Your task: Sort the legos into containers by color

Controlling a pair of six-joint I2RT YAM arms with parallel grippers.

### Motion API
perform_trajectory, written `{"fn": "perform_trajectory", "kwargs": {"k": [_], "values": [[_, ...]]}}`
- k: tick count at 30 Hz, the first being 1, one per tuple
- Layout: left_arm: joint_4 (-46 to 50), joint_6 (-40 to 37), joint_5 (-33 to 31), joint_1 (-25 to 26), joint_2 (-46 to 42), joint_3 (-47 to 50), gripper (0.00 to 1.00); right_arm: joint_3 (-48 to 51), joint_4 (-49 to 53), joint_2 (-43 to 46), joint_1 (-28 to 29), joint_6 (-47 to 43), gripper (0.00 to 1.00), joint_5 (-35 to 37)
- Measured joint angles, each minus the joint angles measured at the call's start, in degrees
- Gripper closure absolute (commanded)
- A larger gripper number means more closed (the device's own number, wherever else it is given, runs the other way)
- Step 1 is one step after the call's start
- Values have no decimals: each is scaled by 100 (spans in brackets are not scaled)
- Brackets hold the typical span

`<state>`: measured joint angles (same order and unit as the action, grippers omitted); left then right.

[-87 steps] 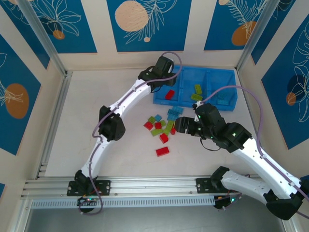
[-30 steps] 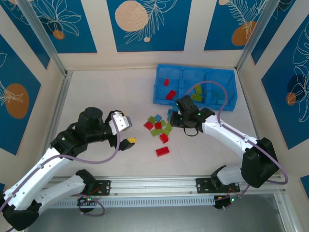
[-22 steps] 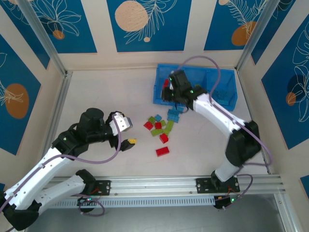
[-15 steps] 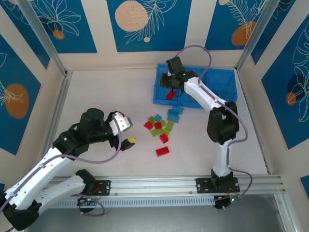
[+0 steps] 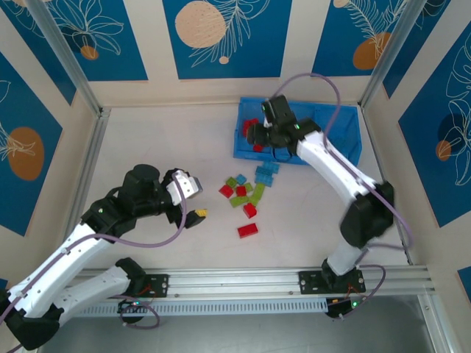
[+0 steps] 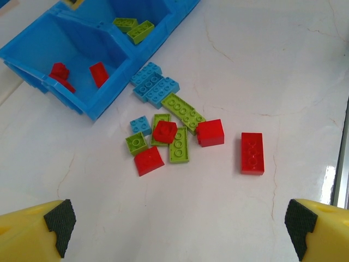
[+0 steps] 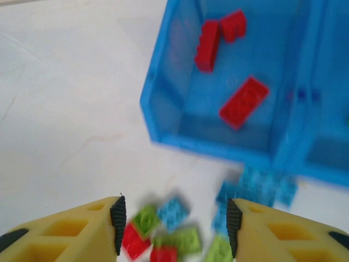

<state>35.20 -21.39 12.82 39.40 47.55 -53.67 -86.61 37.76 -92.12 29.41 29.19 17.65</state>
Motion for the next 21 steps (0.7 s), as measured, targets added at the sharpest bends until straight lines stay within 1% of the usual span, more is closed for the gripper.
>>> {"fn": "perform_trajectory", "kwargs": {"k": [3,4,6,7,9,13,16,21], "values": [[2,0,2,-2,55,0,0,1362,-356,1110,269,487,26,107],[0,0,2,-2,68,0,0,1722,-413,1320,299,651,21,125],[2,0,4,-26,101,0,0,2151,-446,1381,310,861,13,144],[2,0,4,-37,120,0,0,2280,-457,1255,321,960,10,133],[2,-2,26,-48,144,0,0,2297,-435,833,321,1032,6,85],[4,0,48,-55,166,0,0,1871,-291,-243,321,1016,3,87],[4,0,48,-55,164,0,0,1563,-286,-841,278,1025,2,157],[4,0,46,-55,164,0,0,1425,-323,-1370,39,1137,3,258]]}}
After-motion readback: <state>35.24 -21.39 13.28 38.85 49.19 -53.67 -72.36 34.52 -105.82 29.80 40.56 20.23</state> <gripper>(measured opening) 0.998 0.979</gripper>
